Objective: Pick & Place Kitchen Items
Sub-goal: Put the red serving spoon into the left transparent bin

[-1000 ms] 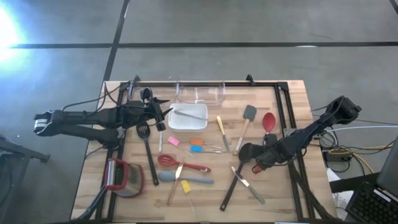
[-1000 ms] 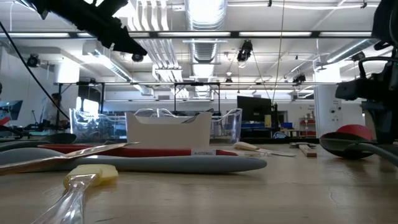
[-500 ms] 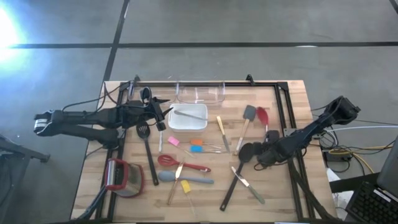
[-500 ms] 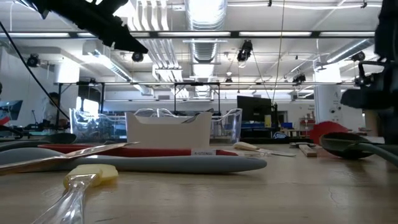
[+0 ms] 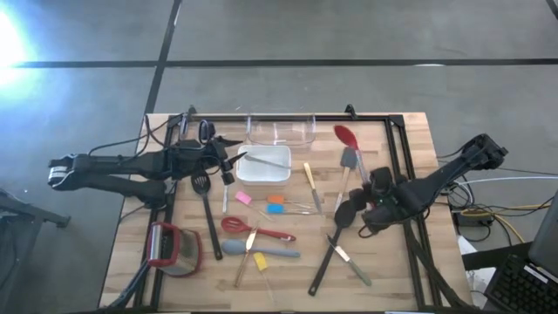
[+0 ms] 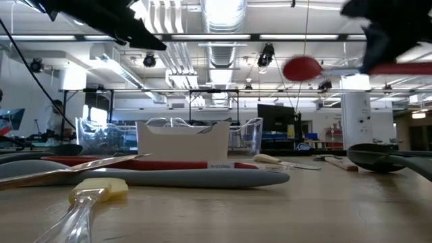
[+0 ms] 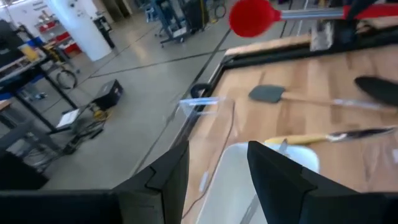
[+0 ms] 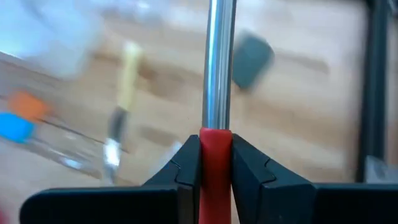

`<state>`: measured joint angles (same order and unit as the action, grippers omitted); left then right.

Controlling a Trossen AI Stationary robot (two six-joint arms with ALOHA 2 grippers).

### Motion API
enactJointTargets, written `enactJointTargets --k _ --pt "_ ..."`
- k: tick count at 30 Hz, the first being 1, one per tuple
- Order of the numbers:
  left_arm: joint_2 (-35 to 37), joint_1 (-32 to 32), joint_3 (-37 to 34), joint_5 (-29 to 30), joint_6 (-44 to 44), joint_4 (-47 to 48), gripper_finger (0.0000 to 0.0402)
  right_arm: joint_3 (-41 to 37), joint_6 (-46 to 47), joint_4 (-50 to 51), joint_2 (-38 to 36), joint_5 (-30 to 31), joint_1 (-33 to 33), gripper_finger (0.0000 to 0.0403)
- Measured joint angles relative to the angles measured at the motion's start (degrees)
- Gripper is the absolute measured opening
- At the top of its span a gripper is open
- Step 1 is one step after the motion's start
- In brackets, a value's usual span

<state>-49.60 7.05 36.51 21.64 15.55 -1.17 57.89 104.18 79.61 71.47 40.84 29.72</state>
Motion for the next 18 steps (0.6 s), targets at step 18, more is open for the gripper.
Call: enactJointTargets --k 18 --pt "-14.05 0.0 0.65 -23.72 -6.92 -32.5 0.017 15.69 -58.16 -28.02 0.28 18.58 -4.18 0.0045"
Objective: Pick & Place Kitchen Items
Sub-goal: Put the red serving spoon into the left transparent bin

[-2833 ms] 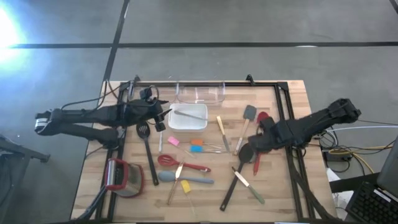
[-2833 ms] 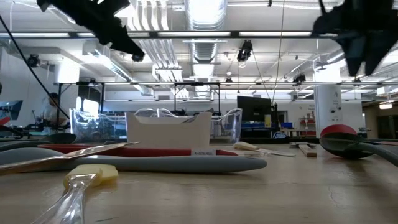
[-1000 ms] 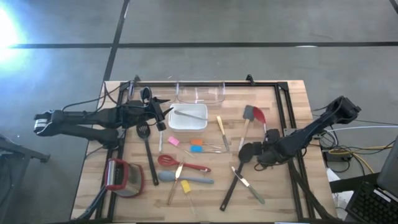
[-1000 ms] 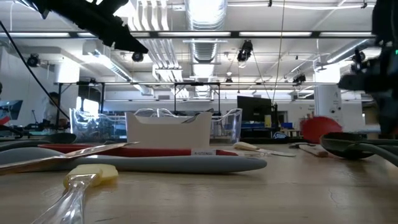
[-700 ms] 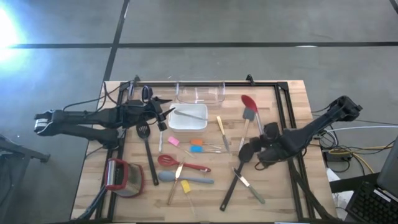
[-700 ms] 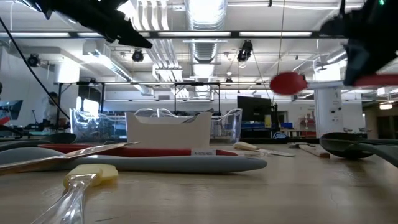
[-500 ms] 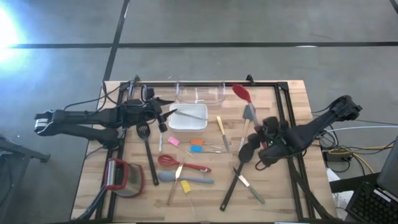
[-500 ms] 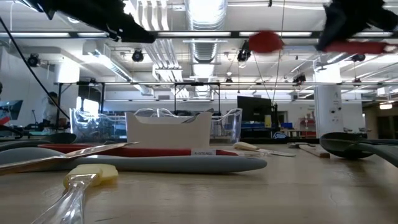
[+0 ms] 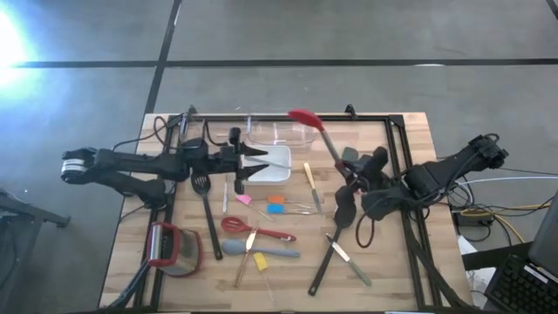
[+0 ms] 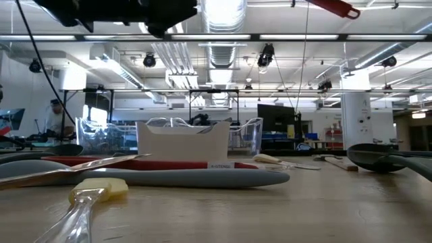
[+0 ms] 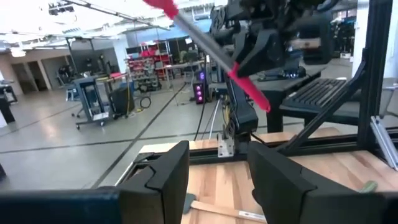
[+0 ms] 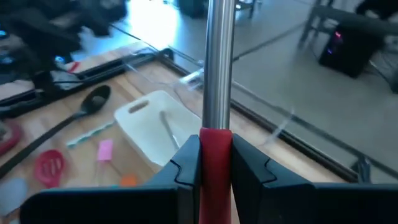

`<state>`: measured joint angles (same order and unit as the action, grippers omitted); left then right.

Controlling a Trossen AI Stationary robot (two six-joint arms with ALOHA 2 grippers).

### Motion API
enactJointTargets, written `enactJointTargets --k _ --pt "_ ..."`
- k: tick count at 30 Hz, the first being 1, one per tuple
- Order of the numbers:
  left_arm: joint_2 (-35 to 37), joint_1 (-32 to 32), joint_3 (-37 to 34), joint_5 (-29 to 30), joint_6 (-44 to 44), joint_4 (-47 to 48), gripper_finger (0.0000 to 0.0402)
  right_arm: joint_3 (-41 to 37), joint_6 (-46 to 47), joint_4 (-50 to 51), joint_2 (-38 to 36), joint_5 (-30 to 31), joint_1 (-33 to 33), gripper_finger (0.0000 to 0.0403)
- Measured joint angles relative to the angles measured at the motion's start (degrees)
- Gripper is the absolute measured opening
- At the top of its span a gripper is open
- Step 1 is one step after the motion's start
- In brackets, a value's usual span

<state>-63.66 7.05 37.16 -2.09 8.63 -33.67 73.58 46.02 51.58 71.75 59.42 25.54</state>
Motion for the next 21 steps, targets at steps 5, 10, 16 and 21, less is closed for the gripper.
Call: enactJointTargets --k 5,10,16,21 --pt "-2.01 0.03 4.32 0.0 4.02 5.2 0.017 -0.49 -3.5 -1.75 0.03 -7.53 -2.81 0.0045" --pt "-2.03 0.03 15.76 5.32 12.73 31.23 0.017 -1.16 -4.59 -0.36 0.97 -18.26 -7.03 0.0045" --pt "-5.02 0.09 30.13 18.55 20.76 56.76 0.017 -1.38 -8.75 0.54 3.63 -32.05 -13.71 0.0045" --pt "-8.1 0.33 37.71 22.37 23.68 67.11 0.017 -0.19 -13.16 0.64 7.75 -39.44 -17.83 0.0045"
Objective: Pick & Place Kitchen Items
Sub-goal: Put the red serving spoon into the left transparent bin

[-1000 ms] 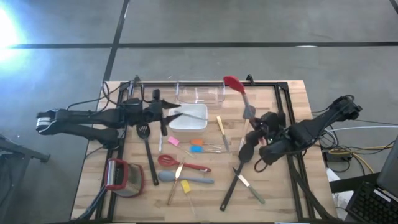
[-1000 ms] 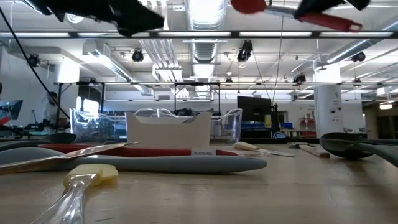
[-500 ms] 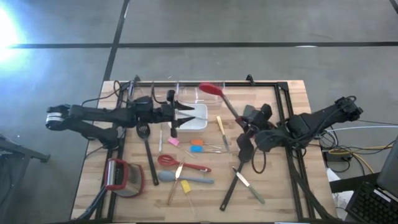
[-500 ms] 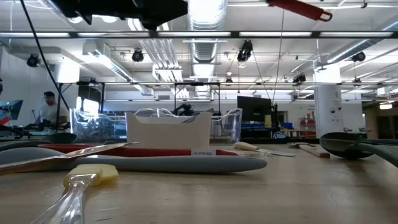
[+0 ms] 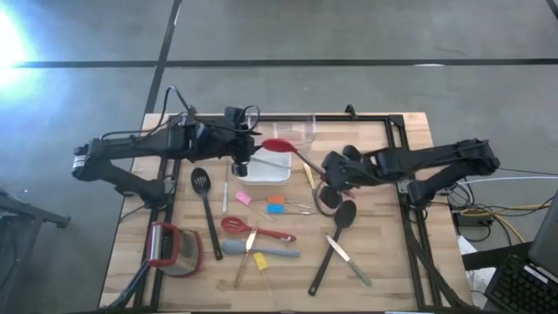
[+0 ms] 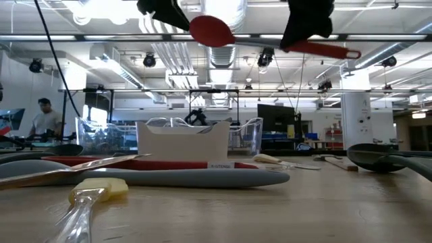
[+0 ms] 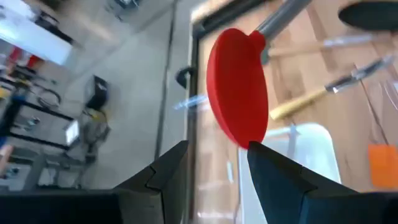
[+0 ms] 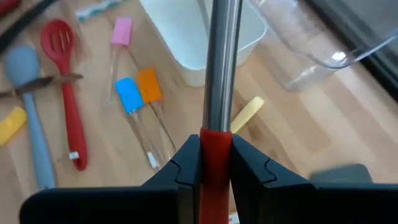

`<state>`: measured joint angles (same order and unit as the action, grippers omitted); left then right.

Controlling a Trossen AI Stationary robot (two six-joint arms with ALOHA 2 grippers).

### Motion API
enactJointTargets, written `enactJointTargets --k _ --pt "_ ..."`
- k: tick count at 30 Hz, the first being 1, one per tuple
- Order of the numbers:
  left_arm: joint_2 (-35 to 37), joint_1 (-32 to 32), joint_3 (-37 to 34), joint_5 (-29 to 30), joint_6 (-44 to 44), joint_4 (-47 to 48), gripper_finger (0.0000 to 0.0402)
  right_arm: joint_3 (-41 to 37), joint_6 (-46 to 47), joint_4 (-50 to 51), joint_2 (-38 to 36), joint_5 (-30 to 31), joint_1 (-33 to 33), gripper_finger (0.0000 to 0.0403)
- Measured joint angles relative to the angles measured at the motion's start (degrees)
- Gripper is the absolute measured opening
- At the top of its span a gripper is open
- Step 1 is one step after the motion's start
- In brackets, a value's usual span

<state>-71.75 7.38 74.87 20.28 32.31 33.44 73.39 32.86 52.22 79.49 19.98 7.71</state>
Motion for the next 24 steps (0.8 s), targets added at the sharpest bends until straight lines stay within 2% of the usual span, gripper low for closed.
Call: enactJointTargets --k 5,8,12,19,24 --pt "-2.51 0.1 3.0 0.58 0.48 7.58 0.017 2.04 -2.93 1.51 4.25 -3.34 -1.93 0.0045" --pt "-2.81 0.12 4.29 1.39 0.31 8.09 0.017 3.16 -4.06 5.78 6.43 -3.97 -2.77 0.0045" --pt "-2.35 0.23 4.84 -1.94 -0.8 7.83 0.017 4.15 -6.6 5.38 8.35 -4.57 -2.93 0.0045" --pt "-2.35 0.78 4.66 -2.6 -2.03 8.07 0.017 5.5 -8.26 3.96 8.01 -3.71 -3.0 0.0045" --pt "-2.62 1.16 4.61 -8.65 -3.35 8.11 0.017 5.63 -8.99 2.79 6.99 -3.55 -3.03 0.0045"
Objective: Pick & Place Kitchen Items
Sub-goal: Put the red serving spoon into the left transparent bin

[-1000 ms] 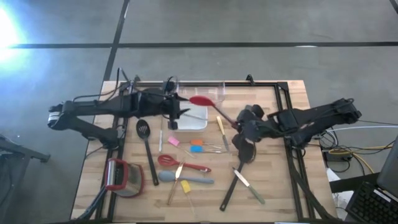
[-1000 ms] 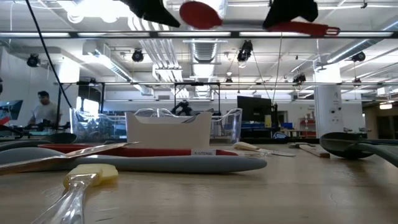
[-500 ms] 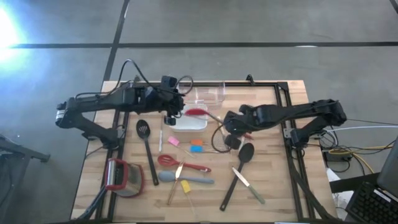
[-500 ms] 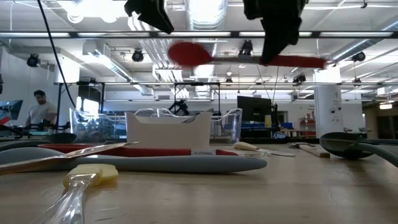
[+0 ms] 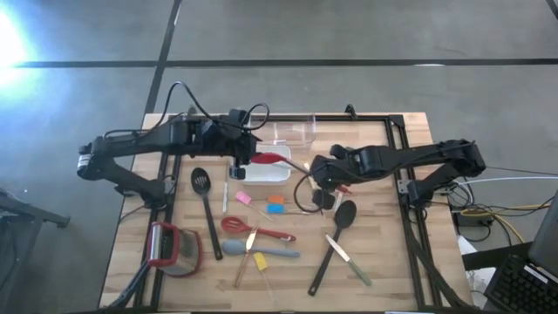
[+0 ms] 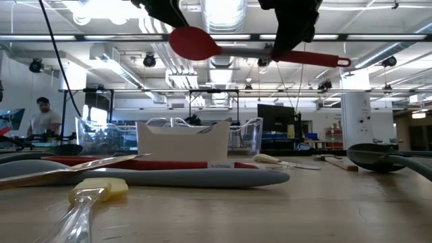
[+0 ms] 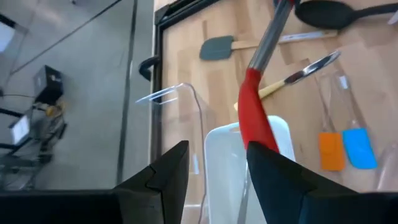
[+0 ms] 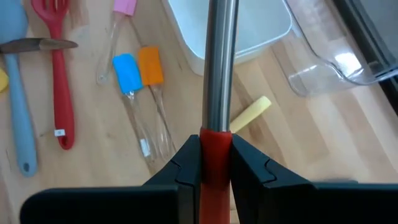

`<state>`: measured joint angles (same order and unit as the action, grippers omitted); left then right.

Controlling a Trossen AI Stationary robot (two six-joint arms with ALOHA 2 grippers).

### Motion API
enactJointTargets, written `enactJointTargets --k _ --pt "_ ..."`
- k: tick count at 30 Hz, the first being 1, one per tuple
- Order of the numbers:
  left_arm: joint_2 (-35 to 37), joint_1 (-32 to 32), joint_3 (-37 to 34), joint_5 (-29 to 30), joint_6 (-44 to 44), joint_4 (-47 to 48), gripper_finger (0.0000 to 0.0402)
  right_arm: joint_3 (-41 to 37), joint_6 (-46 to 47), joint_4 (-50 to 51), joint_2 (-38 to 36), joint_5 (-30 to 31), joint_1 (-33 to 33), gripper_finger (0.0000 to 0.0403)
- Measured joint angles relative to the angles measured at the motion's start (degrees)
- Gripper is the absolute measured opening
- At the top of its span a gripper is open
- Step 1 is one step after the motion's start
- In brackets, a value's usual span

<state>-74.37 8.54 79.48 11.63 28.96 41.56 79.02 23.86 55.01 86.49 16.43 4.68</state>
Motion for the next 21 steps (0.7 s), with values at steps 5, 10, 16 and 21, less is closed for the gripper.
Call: enactJointTargets --k 5,10,16,21 --pt "-1.02 0.08 -0.04 -0.69 -1.21 0.36 0.017 0.13 -0.75 0.02 0.08 0.55 -0.45 0.0045" --pt "-0.67 0.08 0.75 2.15 -0.98 -0.4 0.017 0.13 -0.06 0.75 0.06 1.88 -1.85 0.0045" --pt "-1.63 0.04 4.71 3.36 2.13 -1.72 0.017 0.15 -1.74 -0.59 0.41 1.82 -3.75 0.0045" --pt "-7.82 0.09 8.95 3.37 7.85 -0.7 0.017 1.79 -5.38 -0.31 3.27 -2.11 -4.63 0.0045"
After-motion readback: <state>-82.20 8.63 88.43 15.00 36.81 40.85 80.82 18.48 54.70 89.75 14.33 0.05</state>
